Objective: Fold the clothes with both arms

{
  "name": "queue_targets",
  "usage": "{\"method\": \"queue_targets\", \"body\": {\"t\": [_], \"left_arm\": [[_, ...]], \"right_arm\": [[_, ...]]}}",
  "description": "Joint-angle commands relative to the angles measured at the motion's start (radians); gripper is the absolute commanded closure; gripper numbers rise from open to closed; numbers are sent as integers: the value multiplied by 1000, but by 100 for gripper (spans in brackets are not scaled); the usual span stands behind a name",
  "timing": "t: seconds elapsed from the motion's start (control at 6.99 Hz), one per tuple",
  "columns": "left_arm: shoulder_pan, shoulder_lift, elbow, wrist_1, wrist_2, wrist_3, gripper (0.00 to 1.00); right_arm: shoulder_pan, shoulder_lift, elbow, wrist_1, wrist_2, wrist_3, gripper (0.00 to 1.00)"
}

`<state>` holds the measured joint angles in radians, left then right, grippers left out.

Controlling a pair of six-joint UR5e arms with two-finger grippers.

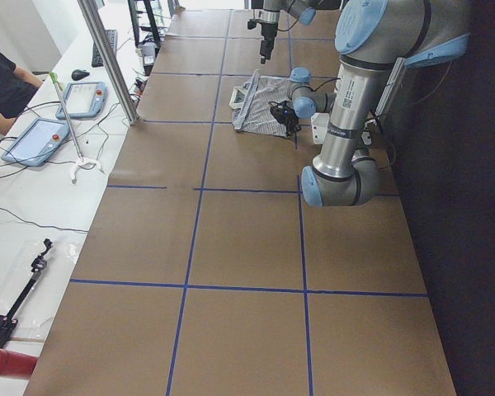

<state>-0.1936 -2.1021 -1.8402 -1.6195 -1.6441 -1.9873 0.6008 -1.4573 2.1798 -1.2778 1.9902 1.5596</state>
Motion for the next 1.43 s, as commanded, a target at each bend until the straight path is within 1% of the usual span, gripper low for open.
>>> {"method": "queue_targets", "body": {"t": [0.0,0.14,0.43,0.57,0.72,0.86,1.0,1.15,1.29], "left_arm": [[-30,-1,-13,7,-2,80,100],[-73,1,-8,9,-2,84,100],[-163,2,18,10,0,166,100],[-208,-1,57,9,15,215,100],[-274,-2,82,3,51,308,100],[-347,-13,125,-2,52,400,100],[-412,-85,201,-6,53,474,100],[-437,-172,339,-66,81,491,100],[-438,-230,483,-185,136,502,100]], "right_arm": [[7,0,-2,0,2,-1,0],[7,0,-2,0,2,-1,0],[7,0,-6,0,1,-1,0],[7,0,-9,0,-4,0,0],[8,0,-15,0,-1,0,0],[8,2,-15,2,1,0,0],[7,2,-15,2,1,0,0],[7,2,-17,2,-1,0,0],[7,2,-15,2,-2,0,0]]}}
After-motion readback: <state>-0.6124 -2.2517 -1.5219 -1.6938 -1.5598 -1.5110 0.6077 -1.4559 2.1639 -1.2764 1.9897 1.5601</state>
